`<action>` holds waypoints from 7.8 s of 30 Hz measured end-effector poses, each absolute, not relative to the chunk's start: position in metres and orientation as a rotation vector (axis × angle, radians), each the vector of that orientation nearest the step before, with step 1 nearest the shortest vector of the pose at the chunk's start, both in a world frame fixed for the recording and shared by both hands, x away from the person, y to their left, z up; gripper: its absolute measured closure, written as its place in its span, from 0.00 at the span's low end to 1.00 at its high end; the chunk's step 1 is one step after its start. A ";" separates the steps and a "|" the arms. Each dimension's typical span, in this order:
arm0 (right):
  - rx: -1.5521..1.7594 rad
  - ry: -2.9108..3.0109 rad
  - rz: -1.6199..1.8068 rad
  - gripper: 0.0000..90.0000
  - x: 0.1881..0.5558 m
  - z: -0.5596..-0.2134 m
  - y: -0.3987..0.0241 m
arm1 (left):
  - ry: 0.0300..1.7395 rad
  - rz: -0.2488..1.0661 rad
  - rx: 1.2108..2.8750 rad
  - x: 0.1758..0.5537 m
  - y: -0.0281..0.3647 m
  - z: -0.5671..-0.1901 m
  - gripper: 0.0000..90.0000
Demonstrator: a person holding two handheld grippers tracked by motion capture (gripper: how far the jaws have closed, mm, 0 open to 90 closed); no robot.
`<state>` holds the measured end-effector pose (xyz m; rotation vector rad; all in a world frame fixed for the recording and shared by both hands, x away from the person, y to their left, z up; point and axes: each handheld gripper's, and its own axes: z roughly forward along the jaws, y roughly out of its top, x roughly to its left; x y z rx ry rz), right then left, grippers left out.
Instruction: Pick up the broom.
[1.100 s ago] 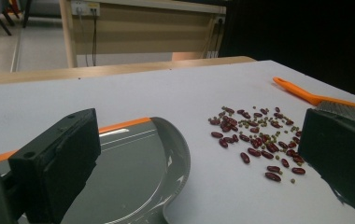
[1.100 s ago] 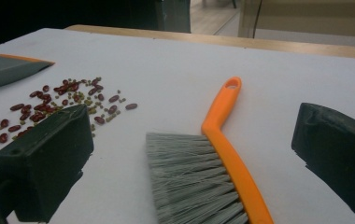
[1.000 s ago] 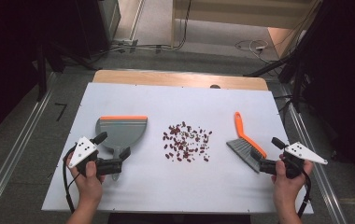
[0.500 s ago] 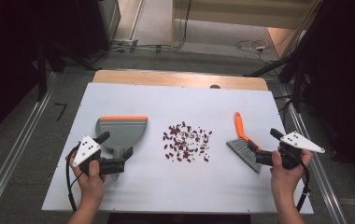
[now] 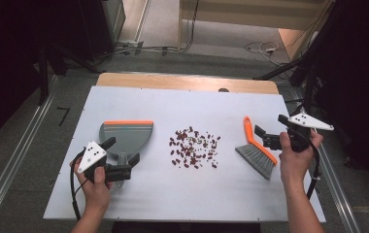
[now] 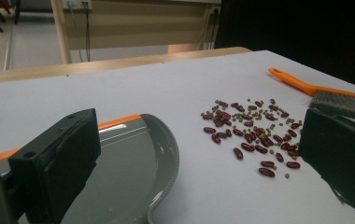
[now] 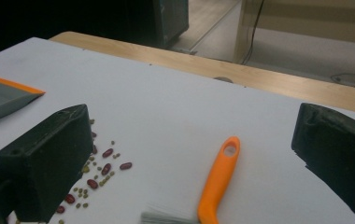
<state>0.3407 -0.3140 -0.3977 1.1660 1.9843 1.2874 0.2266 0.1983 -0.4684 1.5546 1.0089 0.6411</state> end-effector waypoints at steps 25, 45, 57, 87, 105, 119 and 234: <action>1.433 2.344 0.885 0.52 0.395 -0.472 -0.293 | 0.995 0.629 1.577 0.228 0.197 -0.469 0.00; 1.597 2.307 0.623 0.74 0.394 -0.481 -0.291 | 0.981 0.625 1.599 0.226 0.192 -0.469 0.00; 1.548 2.256 0.836 0.75 0.383 -0.486 -0.305 | 0.955 0.605 1.625 0.227 0.177 -0.468 0.00; 1.301 1.805 1.509 0.76 0.327 -0.442 -0.336 | 0.920 0.603 1.617 0.226 0.165 -0.461 0.00; 1.167 1.796 1.589 0.76 0.310 -0.413 -0.304 | 0.857 0.579 1.605 0.224 0.150 -0.452 0.00; 1.076 1.849 1.640 0.76 0.301 -0.404 -0.271 | 0.822 0.551 1.609 0.224 0.132 -0.448 0.00; 0.429 2.628 2.093 0.71 0.290 -0.428 -0.170 | 0.456 0.002 1.762 0.234 0.101 -0.442 0.95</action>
